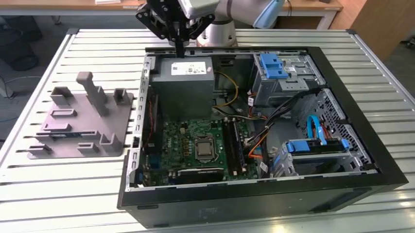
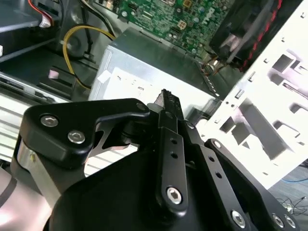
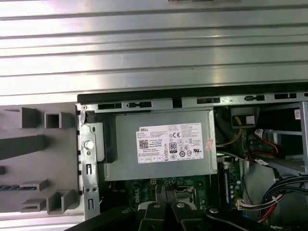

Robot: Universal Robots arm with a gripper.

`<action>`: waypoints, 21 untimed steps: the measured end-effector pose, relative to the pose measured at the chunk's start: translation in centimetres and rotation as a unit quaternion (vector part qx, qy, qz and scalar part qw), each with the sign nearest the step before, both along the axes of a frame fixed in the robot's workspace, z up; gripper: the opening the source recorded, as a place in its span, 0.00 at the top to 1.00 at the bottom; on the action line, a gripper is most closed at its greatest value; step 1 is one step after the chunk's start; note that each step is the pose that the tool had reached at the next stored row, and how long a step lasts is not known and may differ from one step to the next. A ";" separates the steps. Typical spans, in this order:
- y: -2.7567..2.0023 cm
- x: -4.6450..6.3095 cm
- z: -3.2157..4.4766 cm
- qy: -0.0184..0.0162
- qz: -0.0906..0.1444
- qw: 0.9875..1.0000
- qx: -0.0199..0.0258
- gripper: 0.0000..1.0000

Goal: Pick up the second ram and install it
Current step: 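Reach for the second ram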

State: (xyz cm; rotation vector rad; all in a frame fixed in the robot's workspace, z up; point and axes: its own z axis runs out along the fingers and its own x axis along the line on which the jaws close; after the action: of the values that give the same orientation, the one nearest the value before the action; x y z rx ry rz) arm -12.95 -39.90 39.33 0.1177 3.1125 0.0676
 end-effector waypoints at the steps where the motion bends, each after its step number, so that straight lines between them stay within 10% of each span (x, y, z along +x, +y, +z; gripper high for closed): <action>1: 0.00 -0.5 0.00 0.000 0.000 1.000 0.000 0.90; 21: 0.00 -9.1 -0.23 0.000 0.000 1.000 0.000 0.90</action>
State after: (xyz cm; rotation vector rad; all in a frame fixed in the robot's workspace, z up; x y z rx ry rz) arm -22.05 -39.89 39.11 0.1179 3.1120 0.0676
